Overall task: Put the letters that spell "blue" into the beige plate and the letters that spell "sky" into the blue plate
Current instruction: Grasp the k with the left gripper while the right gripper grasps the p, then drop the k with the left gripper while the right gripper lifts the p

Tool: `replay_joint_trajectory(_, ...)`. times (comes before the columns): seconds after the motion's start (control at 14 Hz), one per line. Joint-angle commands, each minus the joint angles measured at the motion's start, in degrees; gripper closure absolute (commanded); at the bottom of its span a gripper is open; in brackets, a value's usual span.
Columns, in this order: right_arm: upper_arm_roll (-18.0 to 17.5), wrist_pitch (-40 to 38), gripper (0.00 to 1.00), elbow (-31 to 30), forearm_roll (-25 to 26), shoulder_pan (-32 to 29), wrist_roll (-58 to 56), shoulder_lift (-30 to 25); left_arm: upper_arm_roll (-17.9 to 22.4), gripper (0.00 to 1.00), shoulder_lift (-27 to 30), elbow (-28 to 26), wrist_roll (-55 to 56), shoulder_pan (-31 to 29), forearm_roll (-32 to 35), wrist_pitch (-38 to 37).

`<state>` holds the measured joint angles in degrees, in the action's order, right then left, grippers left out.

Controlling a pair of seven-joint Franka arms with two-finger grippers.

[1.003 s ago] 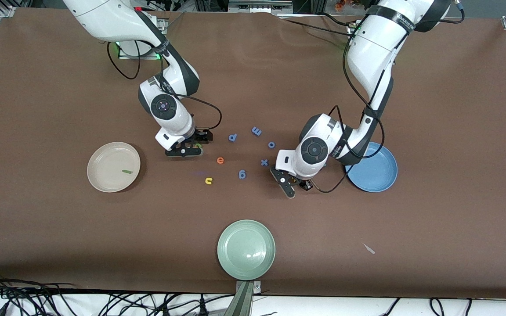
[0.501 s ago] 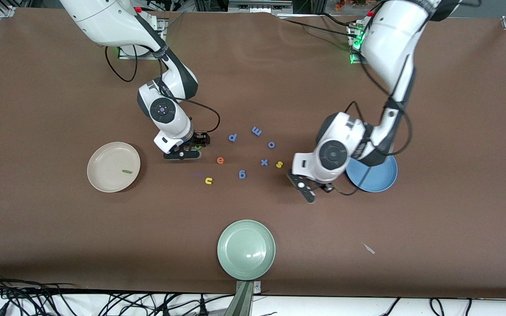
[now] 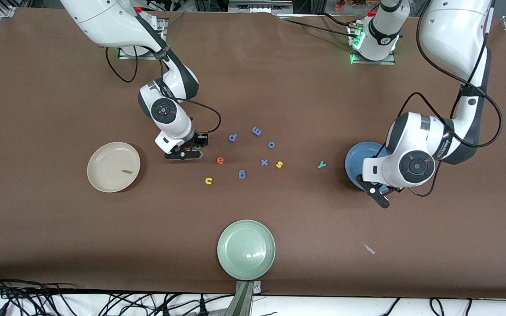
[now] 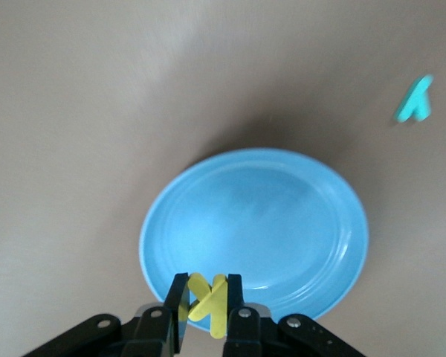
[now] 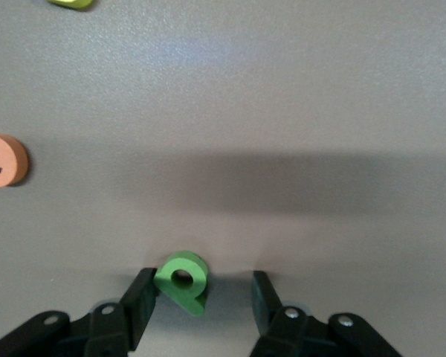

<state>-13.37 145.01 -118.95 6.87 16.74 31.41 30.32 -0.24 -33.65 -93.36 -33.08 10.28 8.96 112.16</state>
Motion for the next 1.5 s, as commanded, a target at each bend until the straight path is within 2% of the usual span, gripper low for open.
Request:
replay_joint_trajectory(0.0, -0.16, 0.98, 0.47, 0.56, 0.77, 0.31, 0.76, 1.41, -0.9, 1.0, 1.39, -12.15, -0.15, -1.84, 2.02, 14.76)
replay_joint_trajectory(0.07, -0.16, 0.98, 0.5, 0.56, 0.77, 0.48, 0.76, 1.41, -0.81, 0.98, 1.13, -14.37, -0.15, -2.2, 2.2, 19.36)
replay_joint_trajectory(0.14, -0.16, 1.07, 0.54, 0.56, 0.77, 0.57, 0.76, 1.5, -0.9, 0.85, 1.04, -14.13, -0.23, -2.81, 2.2, 19.32)
replay_joint_trajectory(0.21, -0.16, 1.15, 0.57, 0.56, 0.77, 0.57, 0.76, 1.5, -0.9, 0.6, 1.21, -14.04, -0.23, -2.9, 2.2, 19.23)
replay_joint_trajectory(0.29, -0.16, 1.15, 0.59, 0.56, 0.77, 0.57, 0.76, 1.5, -0.9, 0.01, 1.21, -13.95, -0.23, -2.9, 2.2, 19.23)
replay_joint_trajectory(0.5, -0.16, 1.5, 0.73, 1.0, 0.77, 0.57, 0.67, 1.85, -0.99, 0.0, 2.88, -13.43, 0.29, -2.9, 2.11, 18.8)
replay_joint_trajectory(0.72, -0.16, 1.33, 0.85, 1.44, 0.77, 0.57, 0.24, 1.85, -2.38, 0.0, 3.41, -7.73, 1.86, -1.94, 1.23, 8.8)
replay_joint_trajectory(0.86, -0.16, -0.24, 0.88, 3.63, 0.77, 0.13, -0.73, 1.59, -4.06, 0.0, 3.41, -5.35, 4.24, -1.85, 1.23, 7.46)
replay_joint_trajectory(1.0, 0.45, -6.46, 0.88, 6.61, 0.69, -0.39, -3.18, 0.19, -4.59, 0.0, 3.41, -4.11, 6.0, -1.32, 1.23, 7.19)
replay_joint_trajectory(1.22, 6.4, -16.74, 0.88, 11.1, 0.34, -0.66, -11.86, -2.27, -4.59, 0.0, 3.5, -3.14, 5.83, -1.67, 1.23, 7.19)
replay_joint_trajectory(1.43, 14.14, -21.51, 0.88, 14.62, -0.1, -0.66, -23.37, -2.37, -4.59, 0.0, 4.03, -3.14, 5.3, -1.76, 1.23, 7.11)
